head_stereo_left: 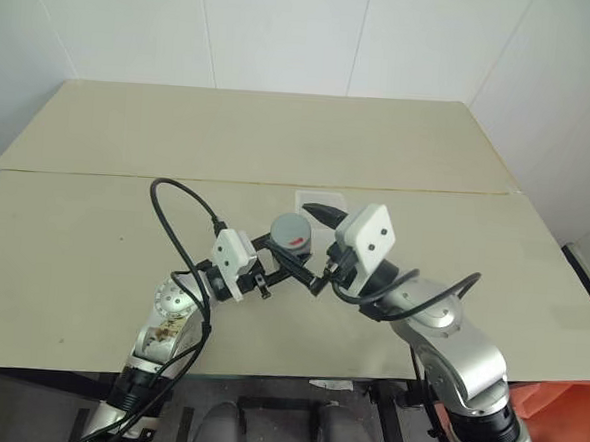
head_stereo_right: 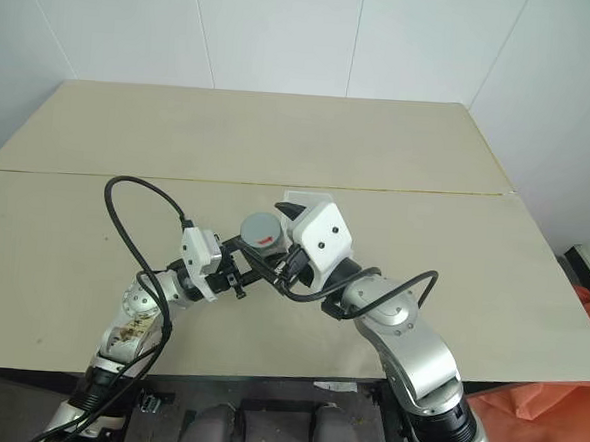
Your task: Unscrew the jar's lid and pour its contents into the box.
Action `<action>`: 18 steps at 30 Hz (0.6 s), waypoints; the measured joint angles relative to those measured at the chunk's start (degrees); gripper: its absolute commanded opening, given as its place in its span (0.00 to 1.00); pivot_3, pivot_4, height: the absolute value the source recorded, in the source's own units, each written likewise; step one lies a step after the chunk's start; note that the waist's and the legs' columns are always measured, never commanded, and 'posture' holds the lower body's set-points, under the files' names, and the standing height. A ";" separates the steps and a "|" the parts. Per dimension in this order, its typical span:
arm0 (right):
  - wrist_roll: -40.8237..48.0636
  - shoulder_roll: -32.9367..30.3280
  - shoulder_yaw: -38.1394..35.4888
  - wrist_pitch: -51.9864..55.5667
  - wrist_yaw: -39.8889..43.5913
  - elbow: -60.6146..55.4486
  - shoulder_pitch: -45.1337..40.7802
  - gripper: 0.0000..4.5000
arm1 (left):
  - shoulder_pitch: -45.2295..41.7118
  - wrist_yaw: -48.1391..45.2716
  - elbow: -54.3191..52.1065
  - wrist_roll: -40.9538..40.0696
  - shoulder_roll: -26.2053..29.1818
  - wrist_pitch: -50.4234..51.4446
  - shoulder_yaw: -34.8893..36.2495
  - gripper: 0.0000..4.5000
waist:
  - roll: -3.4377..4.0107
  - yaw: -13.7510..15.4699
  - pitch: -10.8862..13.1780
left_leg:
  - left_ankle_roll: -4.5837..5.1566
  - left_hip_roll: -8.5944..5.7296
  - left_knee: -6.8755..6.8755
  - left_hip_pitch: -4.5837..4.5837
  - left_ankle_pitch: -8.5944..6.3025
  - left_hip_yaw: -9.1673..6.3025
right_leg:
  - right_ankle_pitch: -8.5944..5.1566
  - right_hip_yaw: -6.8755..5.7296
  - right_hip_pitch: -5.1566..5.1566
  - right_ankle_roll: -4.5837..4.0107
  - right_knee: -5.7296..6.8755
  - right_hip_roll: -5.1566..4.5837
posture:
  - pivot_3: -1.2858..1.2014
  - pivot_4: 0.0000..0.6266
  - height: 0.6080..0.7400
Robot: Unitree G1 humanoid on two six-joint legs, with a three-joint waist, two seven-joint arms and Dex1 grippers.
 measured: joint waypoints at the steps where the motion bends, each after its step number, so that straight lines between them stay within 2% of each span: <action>1: -0.26 0.32 0.31 -0.42 0.26 0.39 0.00 0.99 | 0.45 0.25 -0.37 0.01 -0.03 0.13 0.00 0.44 | 0.00 -0.01 0.00 | 0.00 0.00 0.00 0.01 0.00 0.00 | 0.00 0.00 0.00 0.01 0.00 0.00 | 0.52 0.24 1.00; 18: -3.84 2.51 0.21 -2.61 0.93 1.43 0.63 0.99 | 1.39 0.53 -2.09 -0.85 -0.14 2.41 -0.23 0.44 | 0.00 0.06 0.00 | 0.00 0.00 0.00 0.00 0.00 0.00 | 0.00 -0.01 0.00 0.01 0.00 0.00 | 0.52 0.24 1.00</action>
